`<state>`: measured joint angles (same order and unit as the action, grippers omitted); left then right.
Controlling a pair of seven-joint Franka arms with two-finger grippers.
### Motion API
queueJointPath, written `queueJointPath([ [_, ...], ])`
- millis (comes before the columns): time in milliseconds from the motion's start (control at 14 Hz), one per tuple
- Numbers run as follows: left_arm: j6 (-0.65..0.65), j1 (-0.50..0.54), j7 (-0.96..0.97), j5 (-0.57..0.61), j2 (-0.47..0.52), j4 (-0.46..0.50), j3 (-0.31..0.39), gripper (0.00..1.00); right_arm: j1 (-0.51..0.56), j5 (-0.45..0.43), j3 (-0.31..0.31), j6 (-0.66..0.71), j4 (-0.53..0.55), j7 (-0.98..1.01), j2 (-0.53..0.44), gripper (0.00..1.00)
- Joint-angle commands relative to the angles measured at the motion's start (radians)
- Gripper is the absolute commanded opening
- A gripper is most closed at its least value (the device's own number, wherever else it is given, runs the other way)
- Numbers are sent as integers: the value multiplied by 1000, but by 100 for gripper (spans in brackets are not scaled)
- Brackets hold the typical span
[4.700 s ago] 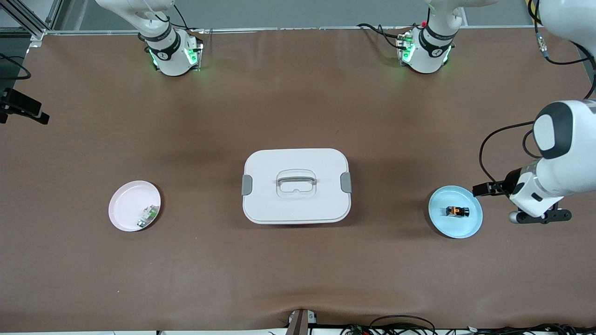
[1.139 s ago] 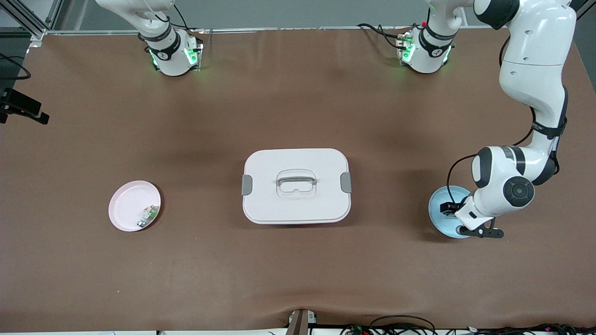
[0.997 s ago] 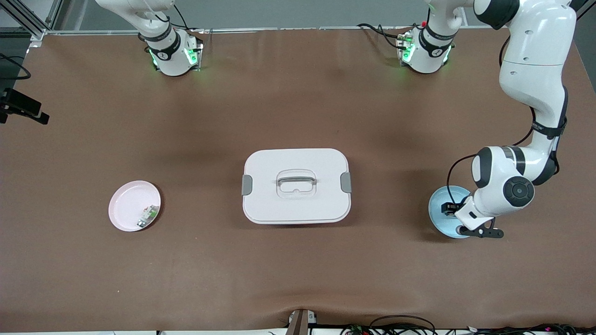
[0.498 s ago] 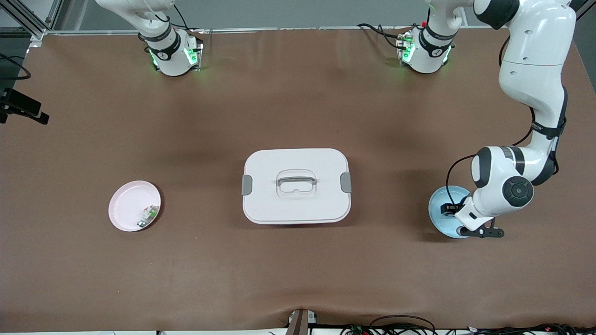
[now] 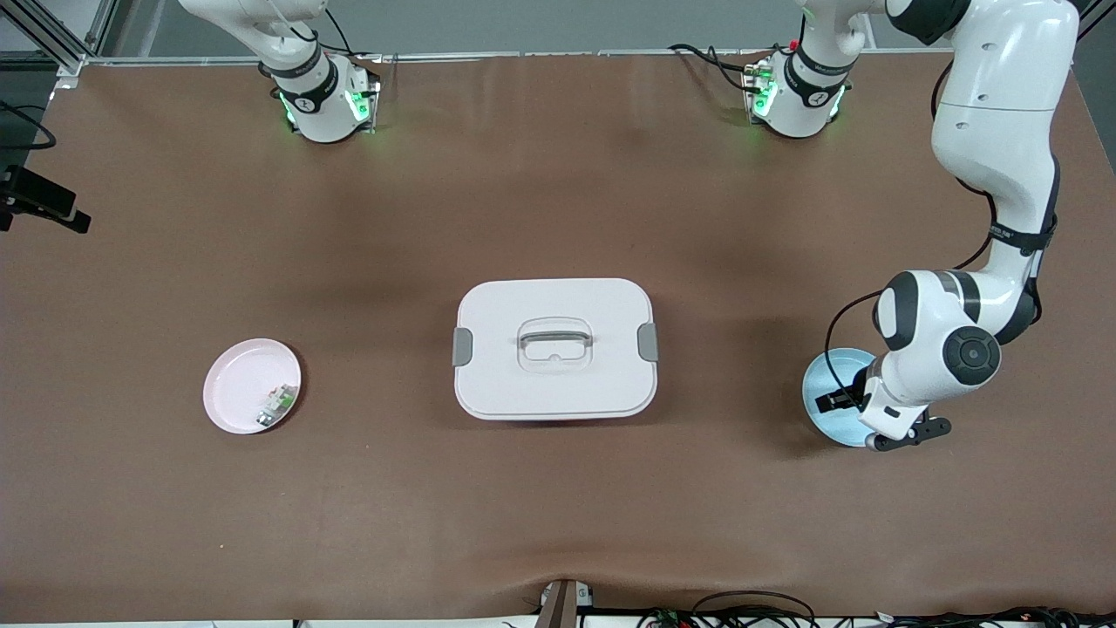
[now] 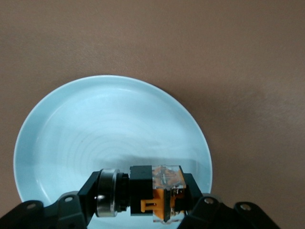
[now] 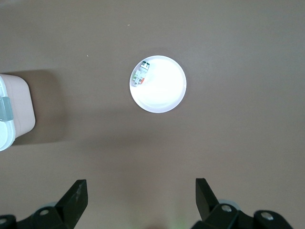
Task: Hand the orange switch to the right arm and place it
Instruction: 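Lift the switch with the left gripper and carry it over the box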
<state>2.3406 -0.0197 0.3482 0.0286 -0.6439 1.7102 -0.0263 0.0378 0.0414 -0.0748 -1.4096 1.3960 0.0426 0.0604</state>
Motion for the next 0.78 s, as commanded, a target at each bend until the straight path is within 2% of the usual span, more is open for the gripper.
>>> queueJointPath([
  [0,-84,6,23,-21,69,-1,-3,38,14,-6,6,12,-12,10,4,100],
  [142,-183,10,57,-97,99,-39,-3,38,16,-6,7,11,-12,10,6,100],
  [285,-205,14,112,-186,133,-58,-3,38,13,-6,7,6,-12,7,6,100],
  [498,-245,10,188,-239,188,-58,-3,38,19,3,7,3,-12,3,6,100],
  [712,-308,9,265,-338,257,-54,-4,38,36,9,6,1,-12,-7,12,100],
])
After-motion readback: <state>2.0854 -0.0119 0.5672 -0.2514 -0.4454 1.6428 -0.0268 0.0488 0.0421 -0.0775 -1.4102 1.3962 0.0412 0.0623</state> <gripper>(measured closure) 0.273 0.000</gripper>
